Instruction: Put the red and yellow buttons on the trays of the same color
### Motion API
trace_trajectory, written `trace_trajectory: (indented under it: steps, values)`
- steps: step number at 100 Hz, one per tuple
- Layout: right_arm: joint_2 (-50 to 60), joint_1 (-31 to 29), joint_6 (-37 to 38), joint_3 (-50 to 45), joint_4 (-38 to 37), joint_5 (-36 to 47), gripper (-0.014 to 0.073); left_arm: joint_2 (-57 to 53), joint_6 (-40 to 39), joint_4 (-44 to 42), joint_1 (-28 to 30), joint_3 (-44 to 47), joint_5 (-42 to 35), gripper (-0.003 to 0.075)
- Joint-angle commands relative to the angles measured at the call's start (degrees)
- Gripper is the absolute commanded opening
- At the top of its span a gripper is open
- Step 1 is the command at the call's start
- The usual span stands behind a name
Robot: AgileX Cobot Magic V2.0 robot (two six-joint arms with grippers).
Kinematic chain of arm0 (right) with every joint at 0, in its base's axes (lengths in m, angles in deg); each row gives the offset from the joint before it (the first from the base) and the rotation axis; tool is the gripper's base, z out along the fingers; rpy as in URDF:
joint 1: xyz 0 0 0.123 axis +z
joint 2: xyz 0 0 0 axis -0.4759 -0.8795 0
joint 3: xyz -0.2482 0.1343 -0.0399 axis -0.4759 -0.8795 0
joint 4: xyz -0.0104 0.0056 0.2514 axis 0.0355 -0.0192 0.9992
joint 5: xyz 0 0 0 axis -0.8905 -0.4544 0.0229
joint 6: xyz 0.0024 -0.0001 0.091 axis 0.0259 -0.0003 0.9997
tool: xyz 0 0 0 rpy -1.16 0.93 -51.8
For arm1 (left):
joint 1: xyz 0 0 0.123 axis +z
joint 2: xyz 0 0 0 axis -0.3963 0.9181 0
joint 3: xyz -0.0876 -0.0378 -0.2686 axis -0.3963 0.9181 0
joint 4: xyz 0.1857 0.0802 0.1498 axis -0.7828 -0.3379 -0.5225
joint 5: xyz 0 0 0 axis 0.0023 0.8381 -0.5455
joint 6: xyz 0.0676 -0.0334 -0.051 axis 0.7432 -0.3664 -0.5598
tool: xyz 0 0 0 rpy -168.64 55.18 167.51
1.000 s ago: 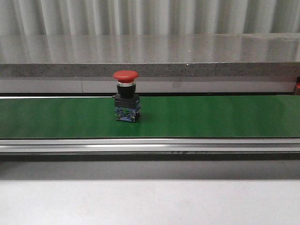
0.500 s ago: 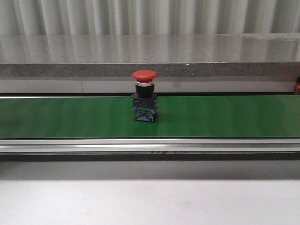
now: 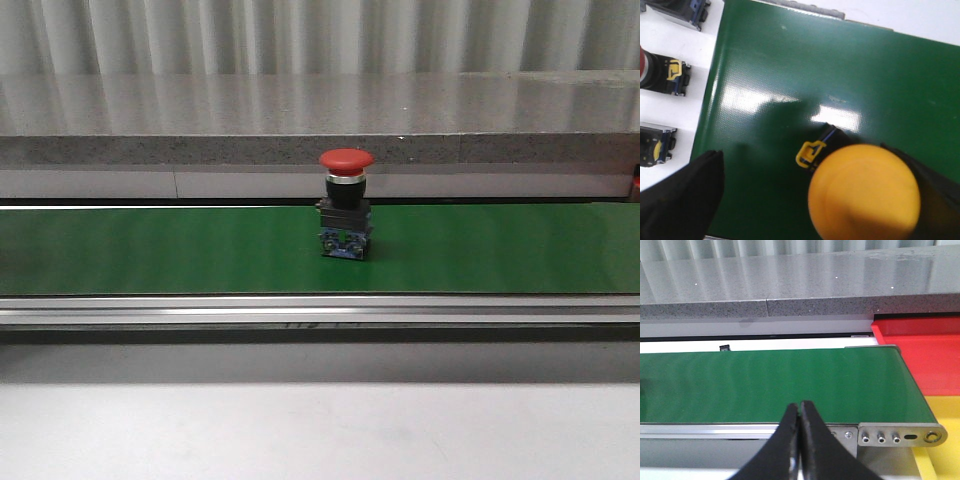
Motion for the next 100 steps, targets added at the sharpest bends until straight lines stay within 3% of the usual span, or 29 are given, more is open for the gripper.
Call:
trace_trajectory:
  steps: [1, 51, 87, 100]
  values:
    - [0.94, 0.04, -0.45, -0.07, -0.05, 4.64, -0.0067, -3.63, 0.57, 0.33, -0.51, -2.18, -1.19, 0.0627]
    - [0.94, 0.04, -0.45, -0.07, -0.05, 4.64, -0.0067, -24.45, 3.06, 0.57, -8.17, 1.39, -5.07, 0.0627]
    - [0.94, 0.04, -0.45, -0.07, -0.05, 4.64, -0.0067, -46.23, 3.06, 0.57, -9.96, 18.95, -9.19, 0.0624]
    - [0.94, 0.04, -0.45, -0.07, -0.05, 4.64, -0.0067, -54.1, 3.06, 0.57, -9.96, 25.04, -9.32, 0.0557]
